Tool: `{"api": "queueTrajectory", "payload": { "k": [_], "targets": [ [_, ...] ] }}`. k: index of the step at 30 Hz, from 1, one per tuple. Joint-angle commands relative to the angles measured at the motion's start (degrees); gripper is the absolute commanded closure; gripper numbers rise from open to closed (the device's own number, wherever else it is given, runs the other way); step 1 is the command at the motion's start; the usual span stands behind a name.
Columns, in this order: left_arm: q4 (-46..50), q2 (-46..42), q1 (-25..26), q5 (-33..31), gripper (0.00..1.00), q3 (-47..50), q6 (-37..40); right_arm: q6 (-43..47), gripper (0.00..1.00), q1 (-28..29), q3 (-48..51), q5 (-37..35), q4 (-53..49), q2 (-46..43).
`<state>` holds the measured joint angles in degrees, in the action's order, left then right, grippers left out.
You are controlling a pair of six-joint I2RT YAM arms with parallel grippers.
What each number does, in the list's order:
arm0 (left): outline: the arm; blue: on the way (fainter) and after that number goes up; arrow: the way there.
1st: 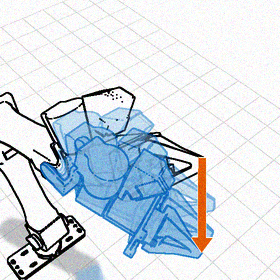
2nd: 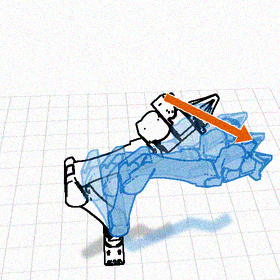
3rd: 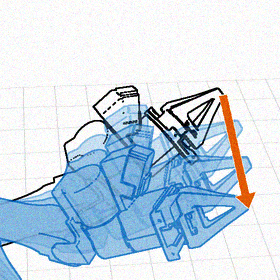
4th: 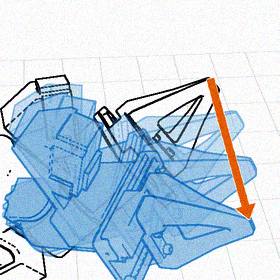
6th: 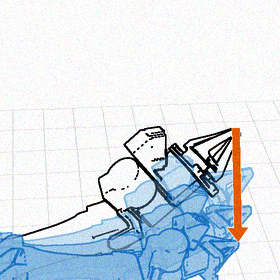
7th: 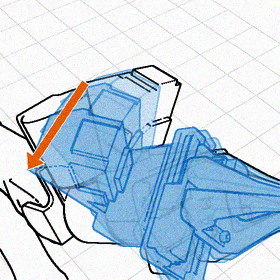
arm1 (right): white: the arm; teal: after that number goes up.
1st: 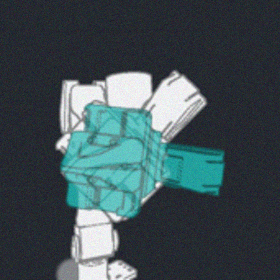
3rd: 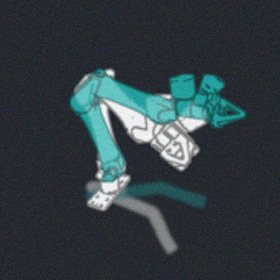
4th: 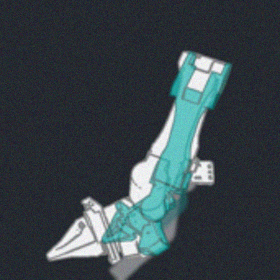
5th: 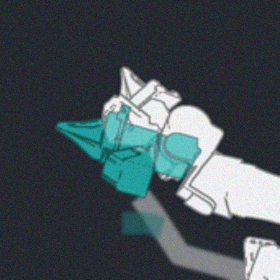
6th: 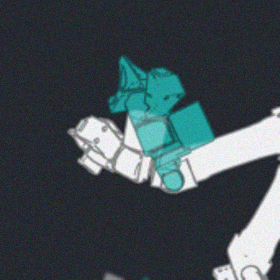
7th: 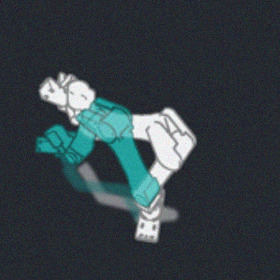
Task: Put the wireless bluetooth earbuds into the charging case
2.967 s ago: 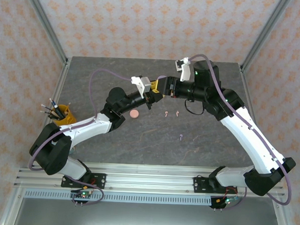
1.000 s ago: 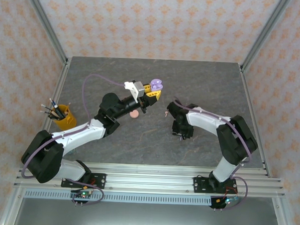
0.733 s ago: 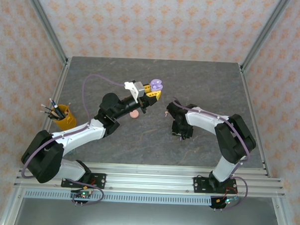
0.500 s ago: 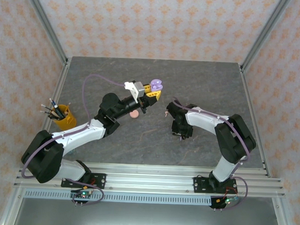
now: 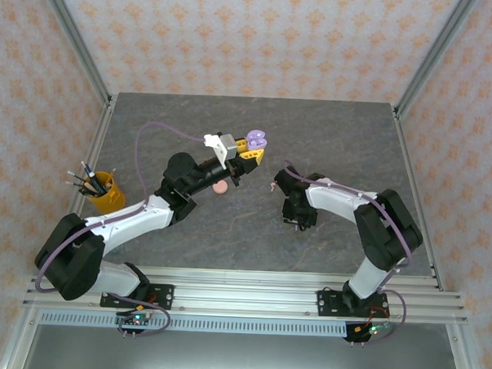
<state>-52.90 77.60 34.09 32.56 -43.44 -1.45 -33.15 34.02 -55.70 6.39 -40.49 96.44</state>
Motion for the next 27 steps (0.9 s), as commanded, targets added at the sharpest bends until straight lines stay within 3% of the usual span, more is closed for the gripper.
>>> {"api": "queueTrajectory", "payload": {
  "k": [1, 27],
  "targets": [
    [-0.22, -0.56, -0.42, -0.21, 1.0, -0.01, 0.94, 0.62, 0.66, -0.58, 1.43, -0.9, -1.13, -0.22],
    [0.08, -0.52, -0.38, -0.21, 1.0, -0.49, 0.75, 1.54, 0.79, -1.24, 3.67, 0.99, -0.54, -2.64]
  ]
}}
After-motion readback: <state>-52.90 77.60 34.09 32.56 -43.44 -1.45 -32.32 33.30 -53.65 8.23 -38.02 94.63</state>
